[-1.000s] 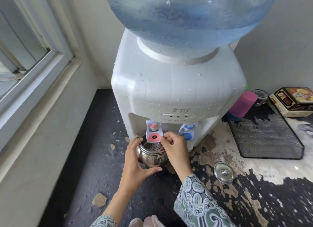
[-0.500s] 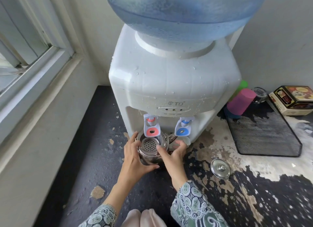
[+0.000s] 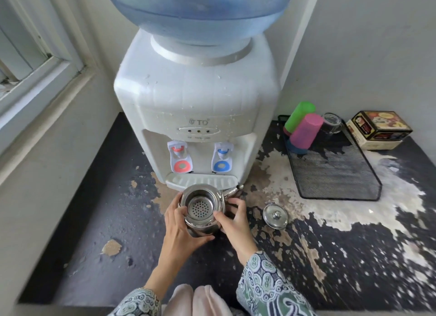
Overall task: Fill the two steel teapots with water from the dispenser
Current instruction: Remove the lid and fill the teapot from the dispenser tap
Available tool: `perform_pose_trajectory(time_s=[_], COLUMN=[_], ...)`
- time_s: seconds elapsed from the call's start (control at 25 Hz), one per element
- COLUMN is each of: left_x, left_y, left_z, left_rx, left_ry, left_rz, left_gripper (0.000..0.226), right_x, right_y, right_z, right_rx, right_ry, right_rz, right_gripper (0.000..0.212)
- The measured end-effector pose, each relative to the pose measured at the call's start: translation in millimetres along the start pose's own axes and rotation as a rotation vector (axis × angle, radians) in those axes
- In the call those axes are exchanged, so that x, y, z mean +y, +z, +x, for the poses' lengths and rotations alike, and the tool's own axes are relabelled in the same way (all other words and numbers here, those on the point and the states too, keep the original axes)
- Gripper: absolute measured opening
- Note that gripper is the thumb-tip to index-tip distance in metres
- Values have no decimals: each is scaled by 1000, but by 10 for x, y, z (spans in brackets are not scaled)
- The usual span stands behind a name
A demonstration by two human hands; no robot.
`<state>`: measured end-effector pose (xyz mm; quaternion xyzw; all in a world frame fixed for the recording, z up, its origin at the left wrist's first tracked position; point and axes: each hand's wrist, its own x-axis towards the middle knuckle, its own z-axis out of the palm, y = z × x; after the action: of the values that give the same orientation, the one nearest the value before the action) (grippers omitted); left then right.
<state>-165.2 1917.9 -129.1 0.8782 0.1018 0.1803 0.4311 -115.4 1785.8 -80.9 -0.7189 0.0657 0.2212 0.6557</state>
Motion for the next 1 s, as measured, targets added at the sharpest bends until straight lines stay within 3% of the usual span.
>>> perform_pose_trajectory(time_s=[0.44,0.6,0.72,0.88,1.0], left_x=[212,250,221,233,272], left_y=[432,433,378,243,166], left_z=[-383,-391,-399,-330,-285], left_rx=[-39,-75,-116,-152,-185], left_ry=[44,26,15,3,0], left_rz=[55,73,74,84,94], left_gripper=[83,86,87,92,92], right_x=[257,279,337,426,454], right_y=[-694,-1035,-1262,-1326,-1321], right_z=[-209,24,276,486,514], right_rx=[-36,238,362,319,319], right_ry=[19,-21,-84,-105,-110], right_rz=[-58,-67,-341,-773,-852], right_gripper=[36,29,9,21,18])
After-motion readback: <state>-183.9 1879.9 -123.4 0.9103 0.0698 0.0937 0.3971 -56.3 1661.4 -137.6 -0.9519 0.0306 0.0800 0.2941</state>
